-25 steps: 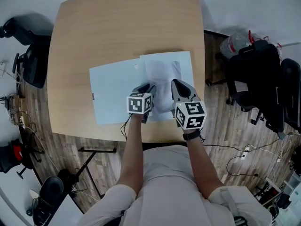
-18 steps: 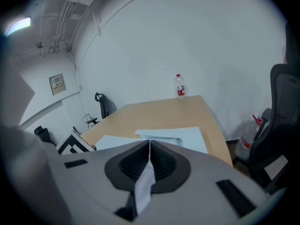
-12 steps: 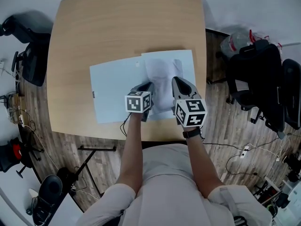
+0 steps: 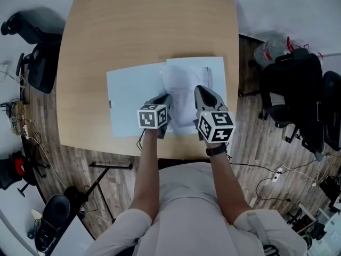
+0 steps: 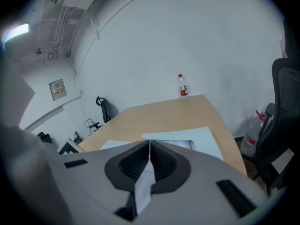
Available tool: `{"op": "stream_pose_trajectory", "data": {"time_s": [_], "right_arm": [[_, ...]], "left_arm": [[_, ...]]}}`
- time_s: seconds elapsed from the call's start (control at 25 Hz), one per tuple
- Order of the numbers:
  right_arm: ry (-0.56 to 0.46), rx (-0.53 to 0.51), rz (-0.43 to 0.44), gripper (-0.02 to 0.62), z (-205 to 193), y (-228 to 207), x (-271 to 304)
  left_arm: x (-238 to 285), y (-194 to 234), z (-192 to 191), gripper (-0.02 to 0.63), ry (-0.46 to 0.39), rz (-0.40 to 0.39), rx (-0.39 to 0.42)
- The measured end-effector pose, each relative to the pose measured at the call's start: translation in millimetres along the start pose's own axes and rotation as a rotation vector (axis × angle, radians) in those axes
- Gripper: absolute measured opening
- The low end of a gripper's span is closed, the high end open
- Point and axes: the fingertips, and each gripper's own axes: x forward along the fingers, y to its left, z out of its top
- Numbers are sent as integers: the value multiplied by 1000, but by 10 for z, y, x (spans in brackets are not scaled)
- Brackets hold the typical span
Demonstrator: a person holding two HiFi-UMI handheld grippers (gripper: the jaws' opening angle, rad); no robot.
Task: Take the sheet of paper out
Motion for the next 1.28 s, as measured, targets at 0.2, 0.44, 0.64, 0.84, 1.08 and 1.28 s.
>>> {"op": "stream_pose_trajectory", "data": {"time_s": [0.2, 0.44, 0.64, 0.84, 1.08, 1.28], "right_arm": [[2, 3, 10, 14, -8, 71, 52], [4, 7, 21, 14, -38, 188, 94], [3, 5, 36, 15, -59, 296, 121], [-4, 2, 45, 14, -32, 377, 135], [-20, -10, 48, 15, 3, 495, 78], [-43, -24, 50, 14, 88, 615, -9]], "left_arm": [[-96, 101, 11, 15, -6, 19, -5], [-246, 238, -8, 15, -20, 42, -17], [-396, 358, -29, 15, -35, 65, -30], [-554, 462, 2, 15, -58, 89, -37], [-781, 580, 45, 15, -101, 116, -50], [-1006, 623, 153, 15, -143, 132, -45]]}}
